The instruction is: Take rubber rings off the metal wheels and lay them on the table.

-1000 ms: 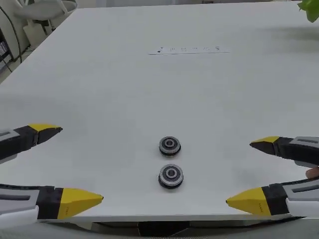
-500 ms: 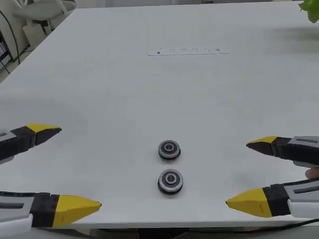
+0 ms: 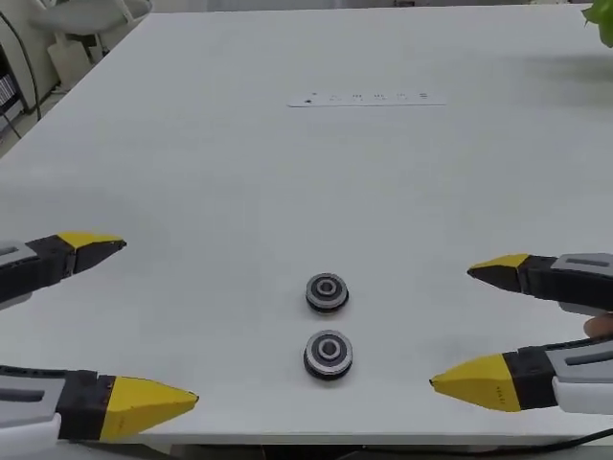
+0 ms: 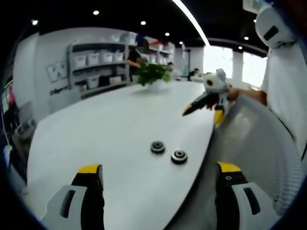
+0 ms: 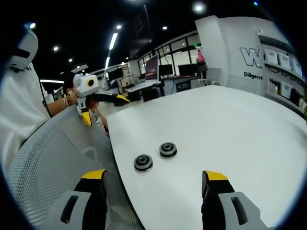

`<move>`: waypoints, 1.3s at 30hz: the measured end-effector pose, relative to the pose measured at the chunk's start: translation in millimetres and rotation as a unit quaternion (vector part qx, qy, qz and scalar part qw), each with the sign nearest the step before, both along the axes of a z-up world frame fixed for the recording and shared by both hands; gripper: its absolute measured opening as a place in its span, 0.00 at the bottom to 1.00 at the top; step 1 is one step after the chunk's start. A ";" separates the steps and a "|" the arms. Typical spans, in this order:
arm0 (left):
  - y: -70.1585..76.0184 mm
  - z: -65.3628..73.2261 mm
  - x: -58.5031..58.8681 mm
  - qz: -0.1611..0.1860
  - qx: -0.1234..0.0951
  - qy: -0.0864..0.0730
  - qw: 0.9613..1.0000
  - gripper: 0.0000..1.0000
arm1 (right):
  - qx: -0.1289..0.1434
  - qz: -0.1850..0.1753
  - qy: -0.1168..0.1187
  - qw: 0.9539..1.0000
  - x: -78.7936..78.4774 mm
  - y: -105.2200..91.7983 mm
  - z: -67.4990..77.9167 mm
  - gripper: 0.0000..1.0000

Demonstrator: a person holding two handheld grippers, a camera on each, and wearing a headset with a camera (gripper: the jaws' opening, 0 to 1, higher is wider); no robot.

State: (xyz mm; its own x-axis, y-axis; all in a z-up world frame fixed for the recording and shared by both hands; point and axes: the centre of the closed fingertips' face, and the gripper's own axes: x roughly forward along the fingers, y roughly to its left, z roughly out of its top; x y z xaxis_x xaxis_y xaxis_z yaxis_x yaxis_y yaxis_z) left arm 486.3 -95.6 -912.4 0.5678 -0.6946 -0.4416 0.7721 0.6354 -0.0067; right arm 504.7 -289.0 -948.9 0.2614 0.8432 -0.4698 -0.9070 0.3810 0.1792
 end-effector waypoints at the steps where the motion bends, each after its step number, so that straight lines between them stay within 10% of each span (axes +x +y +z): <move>1: -1.1 1.9 0.6 -0.002 -0.001 -0.002 1.000 0.99 | 0.000 0.001 -0.002 1.000 1.2 0.7 1.3 0.79; 20: -52.6 42.6 23.1 -0.089 0.010 -0.065 0.994 0.92 | 0.012 0.042 -0.032 0.999 14.2 19.5 16.7 0.62; 39: -79.7 16.3 37.4 -0.145 0.028 -0.043 0.988 0.93 | 0.012 0.104 -0.002 0.995 9.0 47.4 -11.3 0.57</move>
State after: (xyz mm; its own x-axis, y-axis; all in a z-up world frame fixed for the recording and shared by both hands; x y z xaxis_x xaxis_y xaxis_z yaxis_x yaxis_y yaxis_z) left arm 523.8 -175.3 -896.1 0.3862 -0.8087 -0.4437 0.9177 0.3856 0.0959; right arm 513.6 -241.6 -960.2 0.0823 0.8900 -0.4485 -0.9666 0.1809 0.1818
